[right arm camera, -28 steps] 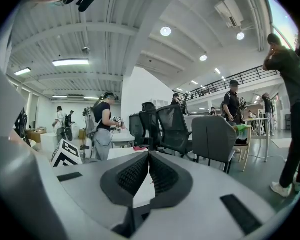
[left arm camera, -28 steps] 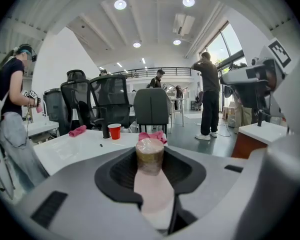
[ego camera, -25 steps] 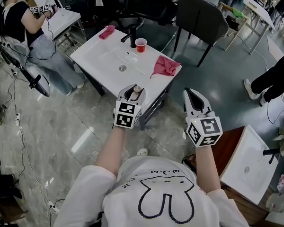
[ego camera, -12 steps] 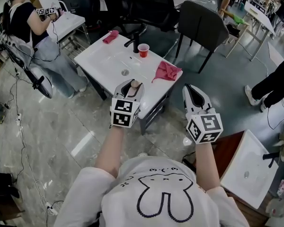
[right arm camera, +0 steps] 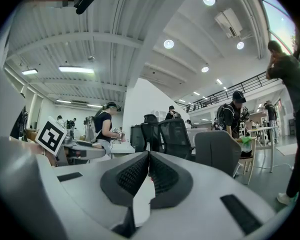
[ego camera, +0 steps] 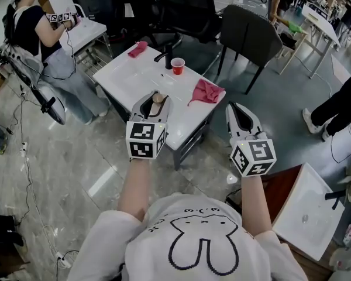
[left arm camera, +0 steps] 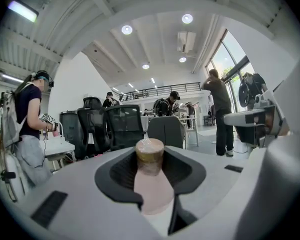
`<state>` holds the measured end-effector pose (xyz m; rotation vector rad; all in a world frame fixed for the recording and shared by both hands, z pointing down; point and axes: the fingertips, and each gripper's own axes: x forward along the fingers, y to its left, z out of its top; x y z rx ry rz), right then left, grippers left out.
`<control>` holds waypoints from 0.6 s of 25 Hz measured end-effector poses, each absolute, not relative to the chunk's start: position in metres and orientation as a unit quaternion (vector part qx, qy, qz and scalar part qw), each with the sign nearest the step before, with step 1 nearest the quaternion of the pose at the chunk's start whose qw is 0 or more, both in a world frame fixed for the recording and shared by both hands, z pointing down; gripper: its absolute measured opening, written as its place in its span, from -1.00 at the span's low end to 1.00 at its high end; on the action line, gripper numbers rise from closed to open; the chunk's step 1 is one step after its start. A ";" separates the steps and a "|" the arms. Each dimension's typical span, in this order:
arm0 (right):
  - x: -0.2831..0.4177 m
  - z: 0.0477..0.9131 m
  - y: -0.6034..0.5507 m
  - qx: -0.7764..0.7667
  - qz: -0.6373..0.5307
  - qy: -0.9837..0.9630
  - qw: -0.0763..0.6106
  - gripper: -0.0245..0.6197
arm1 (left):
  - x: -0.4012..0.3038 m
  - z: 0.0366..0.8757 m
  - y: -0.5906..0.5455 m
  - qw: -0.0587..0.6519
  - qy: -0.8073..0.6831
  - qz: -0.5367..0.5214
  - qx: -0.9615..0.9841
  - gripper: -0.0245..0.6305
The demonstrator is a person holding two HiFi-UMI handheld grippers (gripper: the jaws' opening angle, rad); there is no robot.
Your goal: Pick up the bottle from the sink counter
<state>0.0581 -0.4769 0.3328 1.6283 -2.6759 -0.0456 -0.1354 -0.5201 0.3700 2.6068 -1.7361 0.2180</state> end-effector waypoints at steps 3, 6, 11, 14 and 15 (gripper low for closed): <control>0.059 0.330 -0.478 0.519 -0.017 -0.855 0.001 -0.83 | -0.138 0.353 -0.519 -0.015 -0.557 0.062 0.828 -0.49; 0.058 0.326 -0.479 0.518 -0.020 -0.855 -0.002 -0.83 | -0.139 0.336 -0.517 -0.032 -0.558 0.056 0.827 -0.49; 0.056 0.316 -0.479 0.517 -0.032 -0.855 -0.007 -0.83 | -0.140 0.306 -0.510 -0.062 -0.561 0.037 0.825 -0.49; 0.058 0.308 -0.477 0.517 -0.043 -0.855 -0.013 -0.83 | -0.140 0.289 -0.504 -0.082 -0.563 0.026 0.822 -0.49; 0.059 0.305 -0.476 0.518 -0.048 -0.854 -0.015 -0.83 | -0.140 0.284 -0.501 -0.088 -0.564 0.022 0.821 -0.49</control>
